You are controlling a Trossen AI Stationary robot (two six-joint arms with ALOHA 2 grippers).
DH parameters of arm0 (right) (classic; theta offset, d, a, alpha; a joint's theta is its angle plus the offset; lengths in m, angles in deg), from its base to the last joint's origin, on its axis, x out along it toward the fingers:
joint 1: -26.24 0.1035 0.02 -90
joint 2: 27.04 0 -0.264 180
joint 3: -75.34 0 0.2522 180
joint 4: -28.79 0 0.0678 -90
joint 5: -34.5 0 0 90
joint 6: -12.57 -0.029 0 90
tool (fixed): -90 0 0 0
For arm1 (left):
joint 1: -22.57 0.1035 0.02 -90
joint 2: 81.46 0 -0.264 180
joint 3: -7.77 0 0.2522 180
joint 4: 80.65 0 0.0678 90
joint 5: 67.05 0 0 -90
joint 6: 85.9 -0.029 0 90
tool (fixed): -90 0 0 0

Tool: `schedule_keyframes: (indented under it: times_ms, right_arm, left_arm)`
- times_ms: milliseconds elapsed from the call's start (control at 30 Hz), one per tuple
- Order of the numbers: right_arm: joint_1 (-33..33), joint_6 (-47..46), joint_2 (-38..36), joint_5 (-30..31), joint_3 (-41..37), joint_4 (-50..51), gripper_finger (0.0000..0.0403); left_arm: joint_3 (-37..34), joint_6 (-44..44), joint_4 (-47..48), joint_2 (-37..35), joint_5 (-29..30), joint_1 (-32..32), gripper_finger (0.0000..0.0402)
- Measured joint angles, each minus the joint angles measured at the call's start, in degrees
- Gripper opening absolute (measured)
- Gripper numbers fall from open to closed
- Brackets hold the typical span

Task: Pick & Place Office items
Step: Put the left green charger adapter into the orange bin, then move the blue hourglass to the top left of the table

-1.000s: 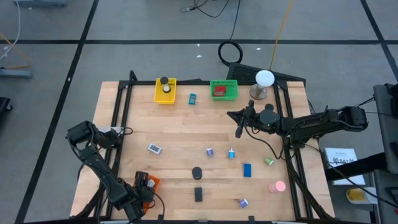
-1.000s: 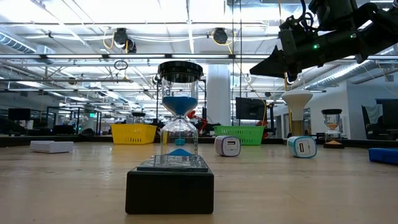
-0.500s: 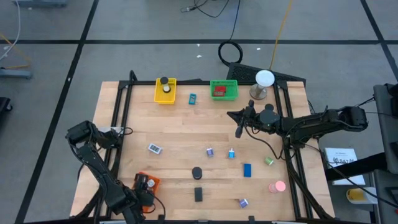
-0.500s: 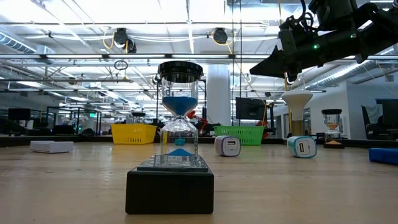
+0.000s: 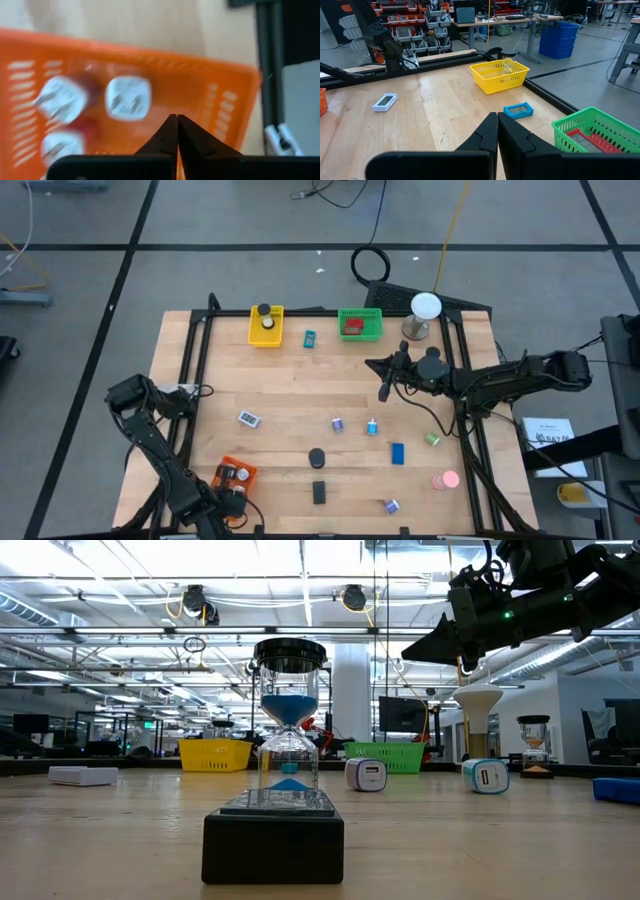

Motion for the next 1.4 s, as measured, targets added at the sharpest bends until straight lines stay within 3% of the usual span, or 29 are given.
schedule_keyframes:
  times_ms: [167,600,867,1033,1133,1267,1400]
  right_arm:
    - [0.01,-0.02,0.00,-0.02,0.00,0.00,0.0002]
    - [0.02,-0.02,0.00,-0.04,0.00,0.00,0.0002]
    - [0.00,-0.02,0.00,-0.04,0.00,0.00,0.0002]
    - [0.01,-0.02,-0.02,-0.04,0.00,0.00,0.0002]
    - [0.02,-0.02,-0.02,-0.07,0.00,0.18,0.0002]
    - [0.02,0.00,-0.01,-0.05,0.00,0.41,0.0002]
    - [0.02,0.09,-0.01,-0.05,0.00,0.40,0.0002]
  left_arm:
    - [-3.60,-0.61,-7.55,0.00,0.40,0.06,0.0014]
    - [-5.07,-0.20,-4.71,0.00,5.88,0.66,0.0005]
    - [-3.98,2.03,-0.32,-0.06,5.84,1.73,0.0015]
    - [-3.10,2.97,2.40,-4.41,6.55,1.63,0.0003]
    - [-3.10,2.90,2.43,-8.61,11.02,1.31,0.0009]
    - [-3.57,-0.11,1.18,-14.07,21.48,0.74,0.0005]
    - [-8.18,-8.77,-8.78,-19.29,29.94,2.11,0.0007]
